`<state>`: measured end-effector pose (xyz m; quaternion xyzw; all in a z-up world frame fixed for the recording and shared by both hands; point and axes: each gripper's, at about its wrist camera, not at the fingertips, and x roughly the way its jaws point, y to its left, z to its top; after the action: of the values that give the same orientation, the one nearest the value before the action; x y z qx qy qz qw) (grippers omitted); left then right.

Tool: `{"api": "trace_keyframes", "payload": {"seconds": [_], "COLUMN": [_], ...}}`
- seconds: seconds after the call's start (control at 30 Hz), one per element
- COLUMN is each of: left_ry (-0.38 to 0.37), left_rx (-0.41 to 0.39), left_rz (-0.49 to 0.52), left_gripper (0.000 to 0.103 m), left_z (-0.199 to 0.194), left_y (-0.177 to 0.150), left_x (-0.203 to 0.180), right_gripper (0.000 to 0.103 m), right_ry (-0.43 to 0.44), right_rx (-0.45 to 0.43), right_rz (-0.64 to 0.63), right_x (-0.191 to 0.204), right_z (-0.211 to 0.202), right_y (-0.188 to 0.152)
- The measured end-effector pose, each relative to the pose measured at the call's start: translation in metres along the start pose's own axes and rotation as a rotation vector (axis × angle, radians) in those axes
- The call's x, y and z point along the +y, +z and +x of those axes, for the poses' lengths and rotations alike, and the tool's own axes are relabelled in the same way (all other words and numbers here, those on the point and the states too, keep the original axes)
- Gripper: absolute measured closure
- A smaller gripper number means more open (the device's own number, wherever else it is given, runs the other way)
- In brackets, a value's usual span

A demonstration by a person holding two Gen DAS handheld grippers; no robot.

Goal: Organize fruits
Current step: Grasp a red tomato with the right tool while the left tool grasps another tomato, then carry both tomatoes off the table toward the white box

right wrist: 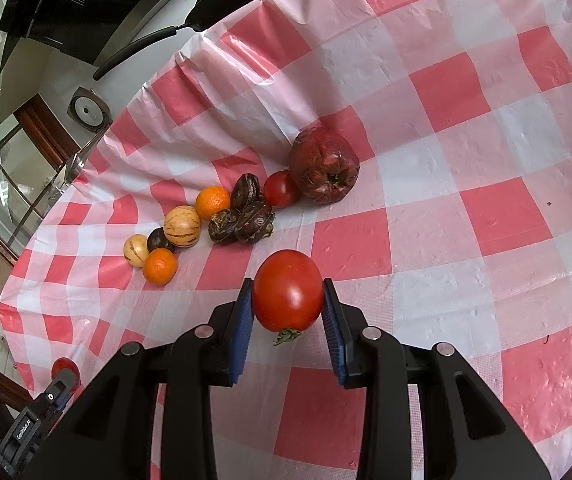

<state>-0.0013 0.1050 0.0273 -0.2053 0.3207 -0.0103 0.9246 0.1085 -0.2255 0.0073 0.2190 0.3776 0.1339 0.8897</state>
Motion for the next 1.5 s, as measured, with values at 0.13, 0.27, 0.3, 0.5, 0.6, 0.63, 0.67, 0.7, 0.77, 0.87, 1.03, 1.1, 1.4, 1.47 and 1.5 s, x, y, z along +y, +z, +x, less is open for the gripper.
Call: {"api": "trace_keyframes", "payload": {"seconds": [0.13,0.27,0.3,0.5,0.6,0.63,0.67,0.7,0.77,0.87,1.03,1.1,1.4,1.47,1.5], "left_ry": [0.002,-0.023,-0.021,0.017,0.060,0.067,0.079,0.088,0.103,0.127,0.151,0.151,0.171,0.179,0.186], "left_rx": [0.014,0.019,0.021,0.045,0.042,0.039,0.034,0.031,0.027,0.029,0.029,0.031,0.005,-0.001,-0.006], "left_rz": [-0.029,-0.070,-0.078,-0.123,-0.097,-0.086,-0.071,-0.059,-0.025,0.013,0.041,0.032,0.019,0.023,0.029], "left_gripper": [0.065,0.065,0.065,0.065,0.065,0.065,0.065,0.065,0.065,0.065,0.065,0.065,0.065,0.065,0.065], "left_z": [0.005,0.009,0.010,0.001,-0.022,-0.028,-0.037,-0.043,-0.059,-0.079,-0.106,-0.116,-0.159,-0.168,-0.172], "left_y": [0.001,0.004,0.004,-0.001,-0.014,-0.017,-0.023,-0.026,-0.037,-0.051,-0.068,-0.074,-0.088,-0.088,-0.089], "left_x": [0.006,0.012,0.014,0.023,0.023,0.022,0.021,0.020,0.018,0.019,0.030,0.039,0.075,0.080,0.083], "right_gripper": [0.069,0.069,0.069,0.069,0.069,0.069,0.069,0.069,0.069,0.069,0.069,0.069,0.069,0.069,0.069], "right_ry": [-0.005,-0.018,-0.016,-0.095,-0.074,-0.057,-0.052,-0.048,-0.028,-0.008,0.015,0.027,0.085,0.113,0.125], "right_rx": [0.020,0.036,0.032,0.064,0.075,0.084,0.089,0.097,0.104,0.125,0.142,0.142,0.160,0.164,0.165], "right_rz": [-0.008,-0.007,-0.007,-0.034,-0.115,-0.137,-0.147,-0.166,-0.188,-0.219,-0.295,-0.327,-0.433,-0.469,-0.489], "right_x": [0.001,0.002,0.002,0.019,0.042,0.050,0.055,0.064,0.075,0.095,0.123,0.134,0.174,0.186,0.193], "right_z": [0.003,0.005,0.004,-0.011,-0.030,-0.036,-0.040,-0.045,-0.053,-0.063,-0.079,-0.086,-0.105,-0.110,-0.113], "right_y": [0.000,0.001,0.000,-0.024,-0.048,-0.059,-0.065,-0.075,-0.089,-0.112,-0.149,-0.161,-0.201,-0.212,-0.218]}}
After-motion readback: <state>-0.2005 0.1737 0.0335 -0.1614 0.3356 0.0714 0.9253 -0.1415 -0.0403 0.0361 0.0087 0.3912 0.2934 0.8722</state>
